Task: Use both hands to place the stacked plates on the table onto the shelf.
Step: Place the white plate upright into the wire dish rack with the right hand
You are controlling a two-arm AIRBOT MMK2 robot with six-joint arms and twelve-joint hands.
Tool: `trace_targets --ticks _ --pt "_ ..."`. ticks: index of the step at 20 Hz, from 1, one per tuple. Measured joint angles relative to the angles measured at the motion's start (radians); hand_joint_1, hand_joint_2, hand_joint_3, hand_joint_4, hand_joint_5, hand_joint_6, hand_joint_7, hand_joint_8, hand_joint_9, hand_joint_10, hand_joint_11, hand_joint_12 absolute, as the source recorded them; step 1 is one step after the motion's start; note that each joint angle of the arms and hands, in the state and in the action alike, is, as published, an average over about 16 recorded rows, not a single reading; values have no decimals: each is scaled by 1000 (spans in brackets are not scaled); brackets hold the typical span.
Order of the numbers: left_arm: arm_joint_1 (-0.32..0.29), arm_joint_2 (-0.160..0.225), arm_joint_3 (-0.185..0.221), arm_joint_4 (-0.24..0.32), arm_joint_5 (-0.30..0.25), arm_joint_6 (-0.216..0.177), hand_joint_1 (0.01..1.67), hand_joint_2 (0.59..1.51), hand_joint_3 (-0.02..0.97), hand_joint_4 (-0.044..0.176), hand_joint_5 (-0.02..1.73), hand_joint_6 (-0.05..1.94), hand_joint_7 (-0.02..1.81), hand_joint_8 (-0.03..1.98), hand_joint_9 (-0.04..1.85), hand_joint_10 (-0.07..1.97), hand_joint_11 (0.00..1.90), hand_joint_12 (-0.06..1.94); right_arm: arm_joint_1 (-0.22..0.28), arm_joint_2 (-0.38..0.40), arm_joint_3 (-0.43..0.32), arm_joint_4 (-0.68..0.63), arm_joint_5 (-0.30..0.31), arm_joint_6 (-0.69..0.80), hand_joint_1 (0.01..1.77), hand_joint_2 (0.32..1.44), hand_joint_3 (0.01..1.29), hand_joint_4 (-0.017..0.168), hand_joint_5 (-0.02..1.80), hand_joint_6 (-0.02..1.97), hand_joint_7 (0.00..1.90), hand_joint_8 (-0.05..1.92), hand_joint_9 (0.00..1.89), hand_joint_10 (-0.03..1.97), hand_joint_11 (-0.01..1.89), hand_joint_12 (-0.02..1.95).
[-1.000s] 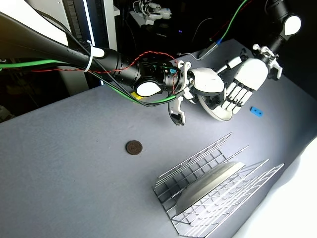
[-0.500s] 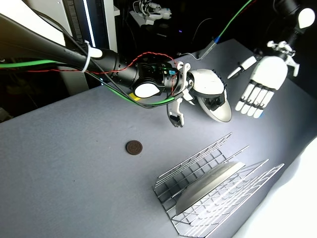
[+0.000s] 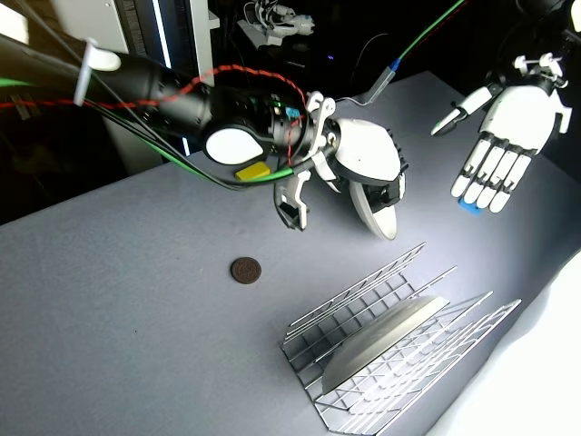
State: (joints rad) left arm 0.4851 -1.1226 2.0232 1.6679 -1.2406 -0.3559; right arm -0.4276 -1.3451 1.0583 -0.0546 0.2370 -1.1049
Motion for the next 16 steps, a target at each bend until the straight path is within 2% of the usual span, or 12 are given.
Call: trace_targets --ticks 8,16 --pt "-24 11 -41 4 -8 20 16 1183 14 4 16 13 18 -7 16 4 16 -7 129 166 -111 -2 -133 142 1240 960 13 22 1077 734 1157 697 1300 162 857 1142" --pt "-25 11 -60 4 -7 45 16 1184 14 3 20 13 20 -7 19 4 16 -7 247 264 -120 -6 -240 347 1240 966 13 19 1068 747 1153 701 1297 162 848 1158"
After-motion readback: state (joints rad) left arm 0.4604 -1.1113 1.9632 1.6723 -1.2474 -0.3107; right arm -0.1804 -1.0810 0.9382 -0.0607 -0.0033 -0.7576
